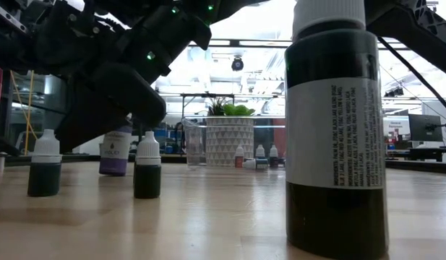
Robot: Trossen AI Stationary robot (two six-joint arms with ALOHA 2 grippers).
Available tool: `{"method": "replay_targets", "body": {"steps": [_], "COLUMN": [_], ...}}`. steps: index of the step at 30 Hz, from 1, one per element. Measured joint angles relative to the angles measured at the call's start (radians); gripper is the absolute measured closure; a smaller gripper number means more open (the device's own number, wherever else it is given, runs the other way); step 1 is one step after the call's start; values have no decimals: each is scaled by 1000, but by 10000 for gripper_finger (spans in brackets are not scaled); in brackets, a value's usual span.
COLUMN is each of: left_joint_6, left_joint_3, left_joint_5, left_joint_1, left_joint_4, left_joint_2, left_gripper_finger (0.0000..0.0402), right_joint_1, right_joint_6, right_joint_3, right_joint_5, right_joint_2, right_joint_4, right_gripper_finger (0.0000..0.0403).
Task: Pick & Place food coloring
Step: Put the small black food coloring bottle into the bin
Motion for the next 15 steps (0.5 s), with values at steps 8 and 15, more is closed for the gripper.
{"method": "replay_targets", "body": {"steps": [8,15], "left_joint_6": [0,0], "left_joint_3": [0,0], "left_joint_5": [0,0], "left_joint_1": [0,0], "left_joint_4": [0,0], "left_joint_2": [0,0], "left_gripper_finger": [401,401], "right_joint_1": [0,-3], "right_joint_6": [46,185], "right_joint_3": [-1,0], "right_joint_5": [33,70], "right_joint_2": [-45,-115], "right_joint_4": [5,-12], "right_gripper_finger": [355,356]}}
